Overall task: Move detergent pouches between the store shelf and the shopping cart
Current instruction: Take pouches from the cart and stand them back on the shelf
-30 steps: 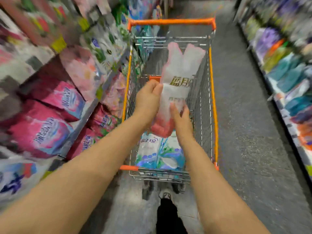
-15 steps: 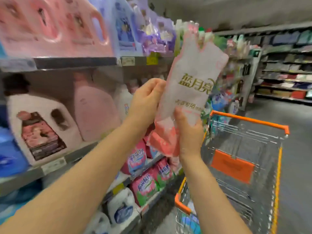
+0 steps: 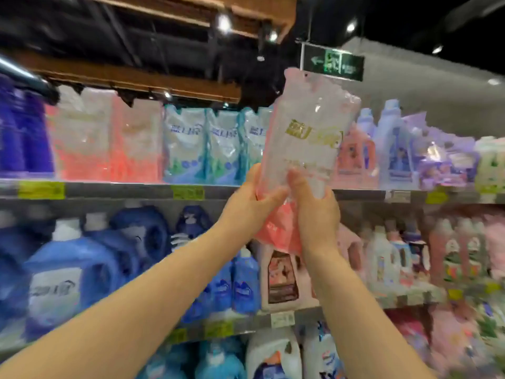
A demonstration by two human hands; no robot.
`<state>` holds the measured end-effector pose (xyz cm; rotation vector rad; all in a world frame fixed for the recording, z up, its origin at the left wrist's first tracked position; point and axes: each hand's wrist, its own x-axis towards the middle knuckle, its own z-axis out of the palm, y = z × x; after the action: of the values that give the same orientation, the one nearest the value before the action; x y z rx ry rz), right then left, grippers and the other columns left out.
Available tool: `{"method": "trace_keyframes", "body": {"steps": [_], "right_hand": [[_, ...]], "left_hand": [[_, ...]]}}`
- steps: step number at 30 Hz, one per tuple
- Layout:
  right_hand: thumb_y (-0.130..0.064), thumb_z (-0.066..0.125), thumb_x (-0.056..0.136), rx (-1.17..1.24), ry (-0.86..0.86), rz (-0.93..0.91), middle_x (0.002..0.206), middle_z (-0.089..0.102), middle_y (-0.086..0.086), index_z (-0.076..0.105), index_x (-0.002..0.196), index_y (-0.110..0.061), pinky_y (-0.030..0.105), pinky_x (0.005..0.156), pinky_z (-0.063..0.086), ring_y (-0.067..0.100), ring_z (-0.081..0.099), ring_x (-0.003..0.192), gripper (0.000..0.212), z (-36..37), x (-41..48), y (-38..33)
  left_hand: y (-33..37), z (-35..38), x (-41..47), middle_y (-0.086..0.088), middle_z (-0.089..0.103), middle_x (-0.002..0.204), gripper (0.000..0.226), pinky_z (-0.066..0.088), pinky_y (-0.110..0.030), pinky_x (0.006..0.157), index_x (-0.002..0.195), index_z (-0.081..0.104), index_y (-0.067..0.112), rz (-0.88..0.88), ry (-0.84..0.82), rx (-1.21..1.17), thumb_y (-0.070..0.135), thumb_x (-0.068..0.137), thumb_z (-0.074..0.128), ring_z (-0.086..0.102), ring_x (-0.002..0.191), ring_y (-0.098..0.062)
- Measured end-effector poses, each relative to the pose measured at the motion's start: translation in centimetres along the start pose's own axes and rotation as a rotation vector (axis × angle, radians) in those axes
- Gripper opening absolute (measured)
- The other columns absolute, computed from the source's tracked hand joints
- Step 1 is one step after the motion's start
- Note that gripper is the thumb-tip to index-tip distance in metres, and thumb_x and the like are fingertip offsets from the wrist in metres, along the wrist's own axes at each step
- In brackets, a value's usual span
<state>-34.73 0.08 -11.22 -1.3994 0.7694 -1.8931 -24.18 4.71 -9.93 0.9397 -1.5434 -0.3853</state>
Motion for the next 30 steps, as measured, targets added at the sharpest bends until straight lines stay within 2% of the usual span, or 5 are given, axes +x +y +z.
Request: {"method": "trace_keyframes", "body": {"steps": [4,7,10,18,30], "right_hand": [[-0.049,0.069,0.076,0.052,-0.118,-0.055,0.078,0.067,-0.016,0.068,0.087,-0.026,0.005,0.063,0.044,-0.009,0.063,0.071,0.026,11.1,0.1,-0.7],[-0.056,0.07,0.07,0.071,-0.184,-0.054,0.086,0.07,-0.007,0.067,0.087,-0.026,0.029,0.079,0.052,0.011,0.067,0.083,0.035,17.8,0.4,-1.1],[-0.062,0.069,0.069,0.031,-0.238,-0.1,0.081,0.07,-0.008,0.066,0.08,-0.029,0.036,0.08,0.053,0.013,0.067,0.081,0.034,23.3,1.6,-1.3],[-0.065,0.072,0.061,0.063,-0.339,-0.055,0.085,0.069,-0.007,0.067,0.094,-0.02,0.026,0.071,0.053,0.011,0.066,0.08,0.056,34.7,7.0,0.9],[-0.066,0.07,0.065,-0.074,-0.383,0.017,0.122,0.058,0.011,0.042,0.127,-0.004,0.045,0.096,0.047,0.03,0.058,0.112,0.092,43.5,11.2,9.5]], "left_hand": [[-1.2,-9.6,2.3,-0.004,0.062,0.116,0.045,0.05,-0.036,0.087,0.131,0.039,0.031,0.046,0.121,0.109,0.022,0.091,0.057,0.062,0.093,-0.019],[-1.9,-15.3,4.0,-0.001,0.062,0.104,0.042,0.052,-0.029,0.069,0.131,0.039,0.029,0.083,0.185,0.096,0.023,0.093,0.054,0.061,0.073,-0.012],[-2.6,-20.1,6.0,0.006,0.061,0.089,0.032,0.05,-0.019,0.05,0.122,0.041,0.03,0.053,0.222,0.079,0.024,0.094,0.053,0.058,0.051,-0.001],[-6.8,-29.5,13.0,-0.003,0.058,0.122,0.068,0.054,-0.026,0.087,0.137,0.032,0.018,0.048,0.083,0.139,0.009,0.081,0.07,0.061,0.108,-0.015],[-16.4,-34.4,18.4,-0.006,0.056,0.127,0.083,0.054,-0.036,0.089,0.14,0.027,0.022,-0.105,0.094,0.042,0.005,0.072,0.071,0.061,0.109,-0.019]]}}
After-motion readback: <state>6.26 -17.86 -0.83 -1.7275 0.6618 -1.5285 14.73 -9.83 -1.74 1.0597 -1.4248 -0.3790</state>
